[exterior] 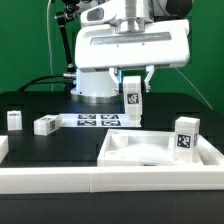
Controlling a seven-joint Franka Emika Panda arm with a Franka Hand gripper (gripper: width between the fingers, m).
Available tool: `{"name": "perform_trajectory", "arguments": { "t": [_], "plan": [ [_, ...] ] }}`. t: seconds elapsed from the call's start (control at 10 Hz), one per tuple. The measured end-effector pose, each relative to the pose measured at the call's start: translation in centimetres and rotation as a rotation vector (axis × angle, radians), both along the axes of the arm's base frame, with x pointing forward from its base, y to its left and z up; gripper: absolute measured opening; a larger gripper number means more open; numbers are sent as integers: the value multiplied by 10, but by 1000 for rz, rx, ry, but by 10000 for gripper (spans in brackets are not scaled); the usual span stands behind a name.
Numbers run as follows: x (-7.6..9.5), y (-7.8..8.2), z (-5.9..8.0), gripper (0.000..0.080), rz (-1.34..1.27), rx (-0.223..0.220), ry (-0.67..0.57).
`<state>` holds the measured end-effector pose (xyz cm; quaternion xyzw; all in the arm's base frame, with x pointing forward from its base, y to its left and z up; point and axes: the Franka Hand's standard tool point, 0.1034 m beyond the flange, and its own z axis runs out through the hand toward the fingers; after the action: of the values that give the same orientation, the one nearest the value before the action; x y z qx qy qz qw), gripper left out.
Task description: Assemble square table
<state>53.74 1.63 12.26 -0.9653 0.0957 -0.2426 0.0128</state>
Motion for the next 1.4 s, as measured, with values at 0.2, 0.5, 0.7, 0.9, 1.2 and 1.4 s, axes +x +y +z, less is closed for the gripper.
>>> {"name": "perform_trajectory", "arguments": {
  "t": [0.2,0.5,0.7,0.9,1.2,1.4],
  "plan": [
    [-1,-2,-6,290,-2,-19,-32],
    [3,-14,-15,290,22,-46,-22],
    [21,-25,-16,290,54,-74,-30],
    [21,-30,-17,290,60,-82,-27],
    [22,-32,-18,290,58,-91,-42],
    [36,-30,-21,290,60,-95,-61]
  ]
}}
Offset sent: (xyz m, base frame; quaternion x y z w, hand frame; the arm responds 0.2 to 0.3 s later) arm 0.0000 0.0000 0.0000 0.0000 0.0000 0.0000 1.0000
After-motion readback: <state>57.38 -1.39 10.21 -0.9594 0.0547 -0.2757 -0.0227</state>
